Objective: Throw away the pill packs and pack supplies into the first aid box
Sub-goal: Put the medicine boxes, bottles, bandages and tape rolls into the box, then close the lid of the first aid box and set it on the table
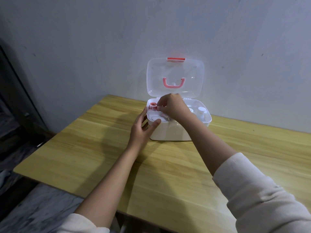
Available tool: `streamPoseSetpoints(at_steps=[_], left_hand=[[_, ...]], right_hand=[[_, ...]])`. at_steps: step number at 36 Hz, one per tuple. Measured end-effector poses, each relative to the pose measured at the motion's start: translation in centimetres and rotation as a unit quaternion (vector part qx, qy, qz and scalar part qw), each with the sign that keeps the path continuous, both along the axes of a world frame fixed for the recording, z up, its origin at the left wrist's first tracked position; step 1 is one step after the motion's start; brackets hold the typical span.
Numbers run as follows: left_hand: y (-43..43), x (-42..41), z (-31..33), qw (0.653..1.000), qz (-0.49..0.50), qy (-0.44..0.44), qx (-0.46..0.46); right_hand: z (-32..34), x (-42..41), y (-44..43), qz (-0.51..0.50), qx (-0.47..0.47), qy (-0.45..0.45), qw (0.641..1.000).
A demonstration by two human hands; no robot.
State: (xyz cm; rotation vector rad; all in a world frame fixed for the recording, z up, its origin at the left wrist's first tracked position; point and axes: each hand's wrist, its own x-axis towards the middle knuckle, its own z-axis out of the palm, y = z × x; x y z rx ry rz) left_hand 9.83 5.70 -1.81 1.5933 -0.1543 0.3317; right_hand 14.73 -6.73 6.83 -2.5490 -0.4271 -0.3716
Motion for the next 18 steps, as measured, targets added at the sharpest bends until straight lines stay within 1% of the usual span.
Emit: streamPoseSetpoints(at_steps=[2, 4, 7, 9, 11, 14, 16, 18], left_hand=[[0.0, -0.1, 0.0, 1.0, -0.013, -0.005, -0.009], [-0.2, 0.0, -0.1, 1.0, -0.021, -0.012, -0.01], [-0.6, 0.0, -0.6, 1.0, -0.011, -0.014, -0.015], [-0.9, 0.1, -1.0, 1.0, 0.002, -0.015, -0.004], [-1.0, 0.2, -1.3, 1.0, 0.013, -0.023, 0.006], [-1.2, 0.6, -1.4, 0.999, 0.019, -0.032, 0.008], [-1.4, 0.8, -1.4, 0.999, 0.016, -0.036, 0.004], [-1.5, 0.9, -1.3, 0.999, 0.008, -0.041, -0.005]], right_hand=[[0.9, -0.2, -0.6, 0.011, 0.014, -0.01, 1.0], [2.0, -0.3, -1.4, -0.005, 0.062, -0.033, 0.998], [3.1, 0.3, -3.5, -0.062, 0.153, -0.065, 0.984], [3.1, 1.2, -5.4, -0.103, 0.203, -0.053, 0.972], [2.5, 2.4, -7.3, -0.142, 0.27, -0.034, 0.952], [1.4, 4.2, -9.6, -0.206, 0.38, -0.016, 0.902], [1.1, 5.0, -10.4, -0.236, 0.417, 0.001, 0.878], [0.9, 5.7, -10.9, -0.234, 0.457, 0.033, 0.857]])
